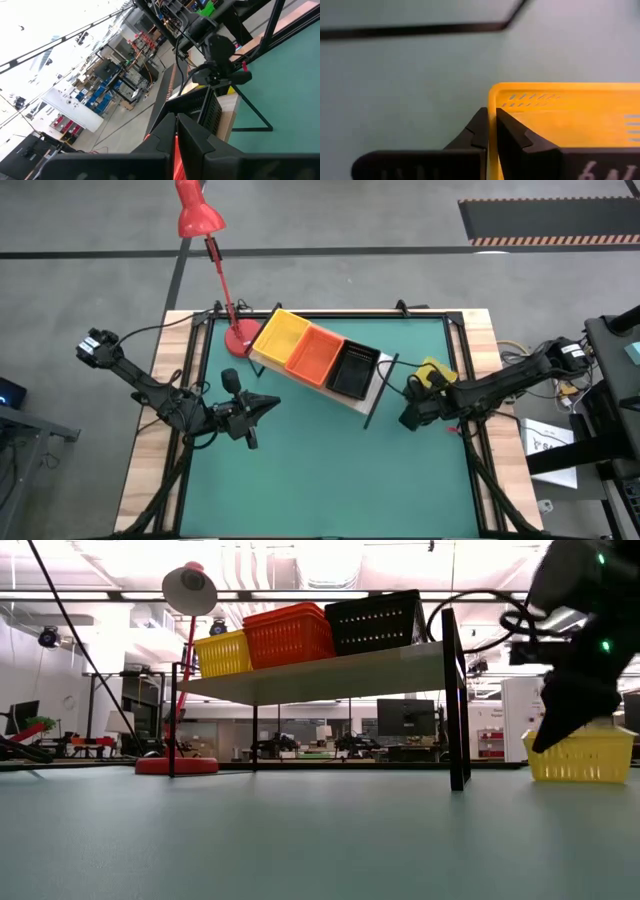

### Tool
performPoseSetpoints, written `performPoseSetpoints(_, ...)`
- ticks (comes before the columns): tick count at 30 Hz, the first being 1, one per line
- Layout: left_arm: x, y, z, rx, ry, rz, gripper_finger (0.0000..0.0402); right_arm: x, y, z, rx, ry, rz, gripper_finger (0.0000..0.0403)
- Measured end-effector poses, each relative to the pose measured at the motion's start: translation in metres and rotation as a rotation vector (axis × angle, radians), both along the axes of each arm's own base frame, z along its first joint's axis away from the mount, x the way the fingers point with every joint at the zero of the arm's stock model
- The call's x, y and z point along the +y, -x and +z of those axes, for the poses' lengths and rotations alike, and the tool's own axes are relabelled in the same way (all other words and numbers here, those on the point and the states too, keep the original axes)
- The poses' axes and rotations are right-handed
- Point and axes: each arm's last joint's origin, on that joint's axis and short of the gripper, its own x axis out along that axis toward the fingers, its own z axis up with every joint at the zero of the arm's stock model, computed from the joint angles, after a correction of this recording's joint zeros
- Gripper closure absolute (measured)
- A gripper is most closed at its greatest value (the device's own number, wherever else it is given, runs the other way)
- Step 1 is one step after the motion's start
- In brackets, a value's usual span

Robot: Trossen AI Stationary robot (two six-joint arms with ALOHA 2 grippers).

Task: Stack baskets on shelf by color
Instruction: Stack the yellow bin on top of the other yellow bins on the shelf

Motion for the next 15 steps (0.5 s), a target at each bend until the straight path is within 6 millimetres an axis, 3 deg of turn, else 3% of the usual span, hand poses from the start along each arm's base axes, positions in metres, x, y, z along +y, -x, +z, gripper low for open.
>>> performPoseSetpoints(8,0.000,0.000,0.000,0.000,0.000,0.000,0.0400,0.016,-0.026,0.039,-0.137,-0.306,-0.009,0.0390)
performPoseSetpoints(15,0.000,0.000,0.000,0.000,0.000,-0.001,0.0400,0.047,-0.038,0.060,-0.300,-0.525,0.026,0.0390)
